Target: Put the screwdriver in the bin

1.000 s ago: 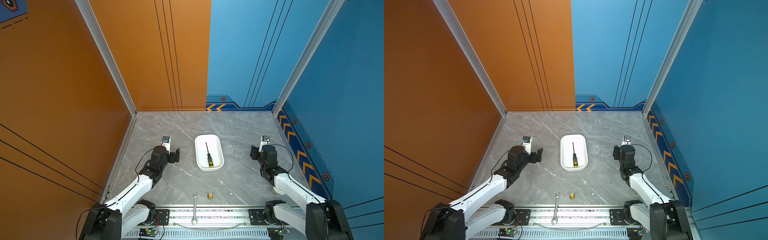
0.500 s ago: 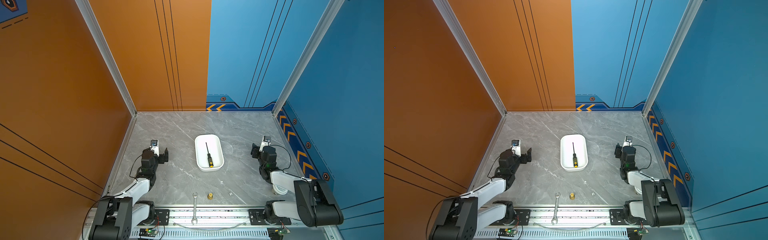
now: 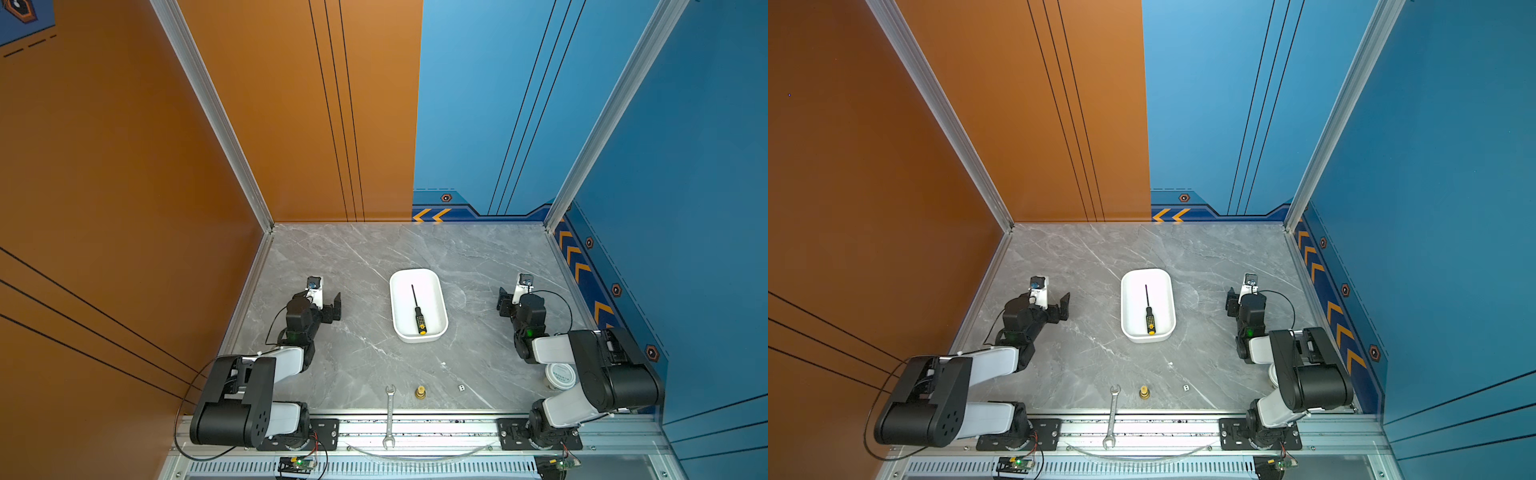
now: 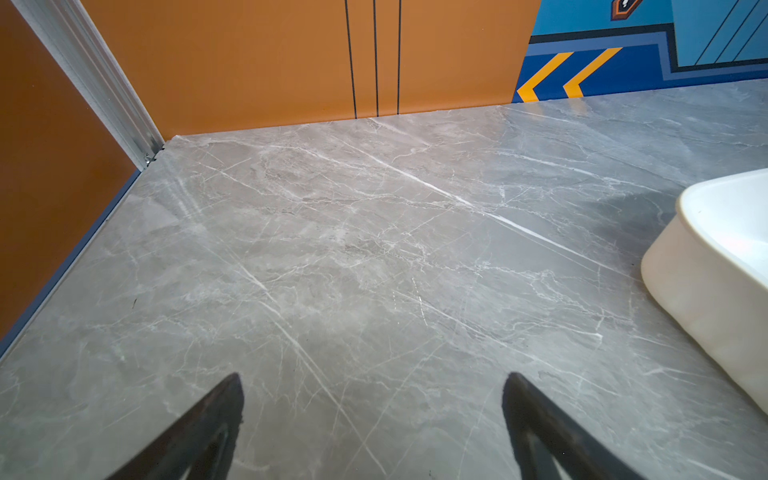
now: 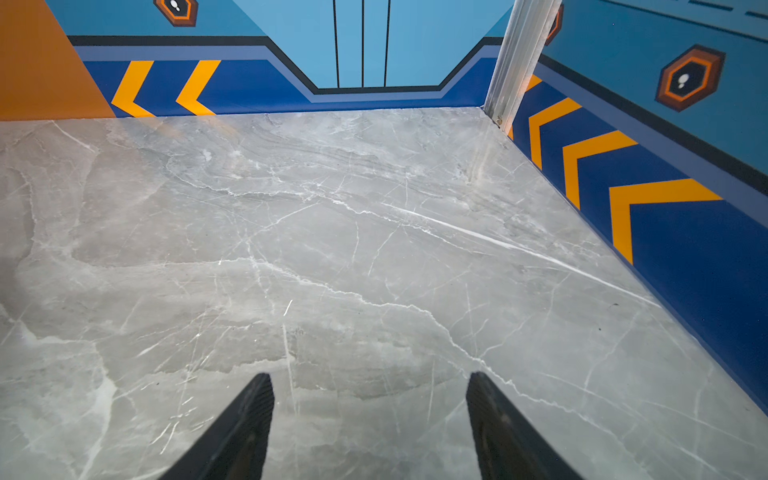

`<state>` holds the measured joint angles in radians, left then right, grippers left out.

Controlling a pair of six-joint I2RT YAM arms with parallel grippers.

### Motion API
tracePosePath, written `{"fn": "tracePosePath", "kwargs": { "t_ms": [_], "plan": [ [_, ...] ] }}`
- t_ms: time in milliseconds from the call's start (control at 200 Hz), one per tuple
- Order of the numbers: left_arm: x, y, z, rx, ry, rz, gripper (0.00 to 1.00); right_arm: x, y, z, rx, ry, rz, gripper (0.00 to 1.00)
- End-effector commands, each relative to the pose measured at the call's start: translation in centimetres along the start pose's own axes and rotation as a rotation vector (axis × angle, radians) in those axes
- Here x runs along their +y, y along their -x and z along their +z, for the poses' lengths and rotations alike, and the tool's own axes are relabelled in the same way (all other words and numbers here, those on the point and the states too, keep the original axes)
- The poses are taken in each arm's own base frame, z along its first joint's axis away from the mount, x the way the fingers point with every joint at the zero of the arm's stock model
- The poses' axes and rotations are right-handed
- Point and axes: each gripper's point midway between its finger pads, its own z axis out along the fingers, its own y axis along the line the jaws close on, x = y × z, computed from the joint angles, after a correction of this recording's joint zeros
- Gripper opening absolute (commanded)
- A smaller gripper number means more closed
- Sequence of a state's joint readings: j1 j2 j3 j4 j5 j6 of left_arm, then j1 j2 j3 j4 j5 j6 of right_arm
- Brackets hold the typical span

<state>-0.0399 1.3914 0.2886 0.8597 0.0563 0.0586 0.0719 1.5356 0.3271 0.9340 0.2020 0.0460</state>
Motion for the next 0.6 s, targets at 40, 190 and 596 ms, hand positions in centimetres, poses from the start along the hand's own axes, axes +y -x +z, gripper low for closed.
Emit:
{"fn": "tracePosePath", "kwargs": {
  "t_ms": [40,190,596],
  "plan": [
    [0.4,0.1,1.2,-0.055,-0.001,0.017,0.98,0.3,1.1,0.2,-0.043,0.006,-0.011,0.72],
    [1.1,-0.2,1.9,-0.03,0.008,-0.017,0.98,0.0,1.2,0.4,-0.032,-0.004,-0.002,0.73],
    [2.4,-0.5,2.8,0.013,0.044,-0.066,0.98,-0.3,1.0,0.8,-0.012,0.0,0.02,1.0]
  ]
}}
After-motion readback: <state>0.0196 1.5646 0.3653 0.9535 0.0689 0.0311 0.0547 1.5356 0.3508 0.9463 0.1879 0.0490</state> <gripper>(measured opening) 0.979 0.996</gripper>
